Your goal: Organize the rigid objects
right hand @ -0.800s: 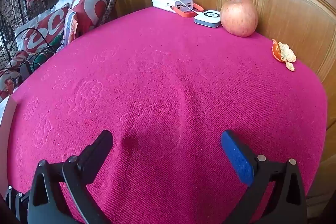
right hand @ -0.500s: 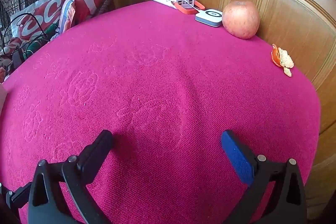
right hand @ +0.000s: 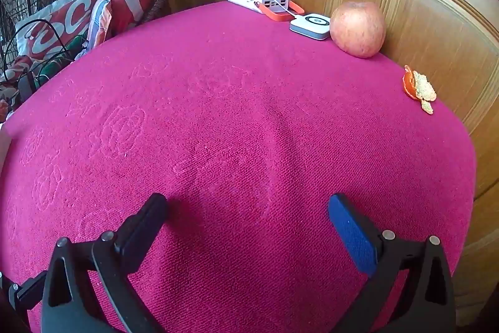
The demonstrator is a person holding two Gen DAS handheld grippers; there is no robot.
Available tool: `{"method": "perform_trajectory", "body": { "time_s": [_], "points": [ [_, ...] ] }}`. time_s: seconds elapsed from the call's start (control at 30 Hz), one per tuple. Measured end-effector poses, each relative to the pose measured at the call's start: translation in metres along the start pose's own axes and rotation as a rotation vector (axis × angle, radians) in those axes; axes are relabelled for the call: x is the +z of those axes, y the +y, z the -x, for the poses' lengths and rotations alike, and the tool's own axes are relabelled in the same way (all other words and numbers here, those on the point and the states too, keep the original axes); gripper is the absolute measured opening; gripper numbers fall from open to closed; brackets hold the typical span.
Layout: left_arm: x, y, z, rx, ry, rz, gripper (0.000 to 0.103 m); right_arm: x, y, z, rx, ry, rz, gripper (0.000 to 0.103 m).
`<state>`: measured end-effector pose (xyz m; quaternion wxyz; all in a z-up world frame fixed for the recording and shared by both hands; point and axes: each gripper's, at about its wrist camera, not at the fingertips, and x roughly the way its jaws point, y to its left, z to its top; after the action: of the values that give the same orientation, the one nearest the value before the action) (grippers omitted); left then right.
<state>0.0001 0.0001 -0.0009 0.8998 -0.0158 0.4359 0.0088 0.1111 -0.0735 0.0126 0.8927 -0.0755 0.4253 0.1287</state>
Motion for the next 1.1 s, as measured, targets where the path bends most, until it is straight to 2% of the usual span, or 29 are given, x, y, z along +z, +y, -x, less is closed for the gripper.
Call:
{"method": "perform_trajectory", "body": {
  "time_s": [1.1],
  "points": [
    [-0.0001,0.0004,-0.0001,0.000,0.001,0.000,0.103,-0.0028,0.0011,0.0003,-0.002,-0.004,0.000,0.103]
  ]
}}
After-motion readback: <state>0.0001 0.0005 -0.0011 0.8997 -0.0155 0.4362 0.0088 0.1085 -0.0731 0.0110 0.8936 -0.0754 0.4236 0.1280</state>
